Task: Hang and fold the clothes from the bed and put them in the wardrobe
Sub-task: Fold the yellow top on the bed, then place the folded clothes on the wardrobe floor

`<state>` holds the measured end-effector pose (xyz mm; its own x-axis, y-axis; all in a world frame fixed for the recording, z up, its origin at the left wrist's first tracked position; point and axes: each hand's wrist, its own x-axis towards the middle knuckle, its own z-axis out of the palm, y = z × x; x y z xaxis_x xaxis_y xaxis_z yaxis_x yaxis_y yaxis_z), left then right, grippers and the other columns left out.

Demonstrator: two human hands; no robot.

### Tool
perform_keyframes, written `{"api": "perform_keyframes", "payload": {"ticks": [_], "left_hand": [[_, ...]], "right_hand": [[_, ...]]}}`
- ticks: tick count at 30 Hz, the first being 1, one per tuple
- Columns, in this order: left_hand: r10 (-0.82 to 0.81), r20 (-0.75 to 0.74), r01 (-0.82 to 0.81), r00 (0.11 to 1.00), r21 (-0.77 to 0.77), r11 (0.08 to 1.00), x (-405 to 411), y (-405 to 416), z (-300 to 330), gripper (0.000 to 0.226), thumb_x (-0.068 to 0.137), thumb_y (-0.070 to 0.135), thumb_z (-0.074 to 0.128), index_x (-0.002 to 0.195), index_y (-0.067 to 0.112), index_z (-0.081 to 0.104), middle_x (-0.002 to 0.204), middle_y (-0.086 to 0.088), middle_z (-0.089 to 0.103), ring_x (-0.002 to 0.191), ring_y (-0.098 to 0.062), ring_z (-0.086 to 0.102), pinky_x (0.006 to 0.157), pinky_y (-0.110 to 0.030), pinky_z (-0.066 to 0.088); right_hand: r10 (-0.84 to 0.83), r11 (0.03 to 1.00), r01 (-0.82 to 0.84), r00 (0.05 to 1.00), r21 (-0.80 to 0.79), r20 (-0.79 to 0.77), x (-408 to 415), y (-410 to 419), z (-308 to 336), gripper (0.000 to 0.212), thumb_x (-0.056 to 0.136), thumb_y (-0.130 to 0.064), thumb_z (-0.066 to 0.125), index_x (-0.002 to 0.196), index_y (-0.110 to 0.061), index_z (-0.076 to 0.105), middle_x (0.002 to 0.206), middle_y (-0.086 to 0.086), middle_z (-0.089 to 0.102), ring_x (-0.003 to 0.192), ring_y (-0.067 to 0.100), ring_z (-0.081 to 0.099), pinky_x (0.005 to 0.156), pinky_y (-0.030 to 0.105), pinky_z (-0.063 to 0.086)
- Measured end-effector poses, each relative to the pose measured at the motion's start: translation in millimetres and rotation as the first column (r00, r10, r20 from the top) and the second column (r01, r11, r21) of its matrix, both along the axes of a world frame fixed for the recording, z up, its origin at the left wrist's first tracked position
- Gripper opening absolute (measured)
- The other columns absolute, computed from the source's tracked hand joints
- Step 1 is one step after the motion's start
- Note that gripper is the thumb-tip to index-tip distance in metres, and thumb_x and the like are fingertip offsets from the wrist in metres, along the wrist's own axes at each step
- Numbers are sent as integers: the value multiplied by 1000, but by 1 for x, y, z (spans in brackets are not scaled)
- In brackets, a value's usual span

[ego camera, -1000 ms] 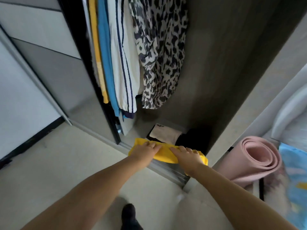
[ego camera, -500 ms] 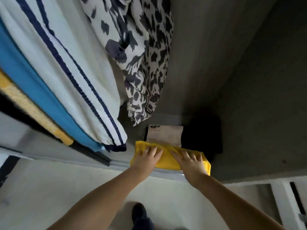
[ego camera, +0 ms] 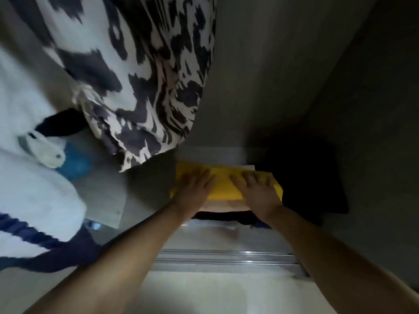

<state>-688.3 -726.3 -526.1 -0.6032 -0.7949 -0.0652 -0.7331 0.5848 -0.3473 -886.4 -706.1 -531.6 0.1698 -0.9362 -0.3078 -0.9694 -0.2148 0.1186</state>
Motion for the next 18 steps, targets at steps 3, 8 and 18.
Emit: {"api": "perform_keyframes", "payload": {"ticks": [3, 8, 18], "left_hand": [[2, -46, -1, 999, 20, 1000, -4, -36, -51, 38, 75, 24, 58, 109, 24, 73, 114, -8, 70, 96, -34, 69, 65, -42, 57], [153, -10, -140, 988, 339, 930, 3, -58, -148, 73, 99, 29, 42, 151, 35, -9, 161, -1, -10, 147, -30, -8, 109, -62, 15], [228, 25, -194, 973, 623, 758, 3, -58, -163, 96, 89, 1, 44, 145, 39, -25, 151, 6, -37, 142, -21, -29, 112, -62, 1]], "right_hand": [[-6, 996, 10, 999, -86, 49, -4, -32, -46, 68, 99, -22, 38, 152, -36, -2, 158, 9, 10, 144, 39, 10, 108, 67, 16], [-7, 1000, 5, 999, 30, 46, -4, -43, -127, 70, 101, -27, 37, 150, -36, -12, 160, 10, -10, 145, 42, -8, 109, 68, 11], [-17, 948, -7, 997, 319, 71, -9, -44, -143, 99, 91, -14, 51, 142, -43, -29, 152, 5, -37, 140, 37, -29, 113, 64, -3]]}}
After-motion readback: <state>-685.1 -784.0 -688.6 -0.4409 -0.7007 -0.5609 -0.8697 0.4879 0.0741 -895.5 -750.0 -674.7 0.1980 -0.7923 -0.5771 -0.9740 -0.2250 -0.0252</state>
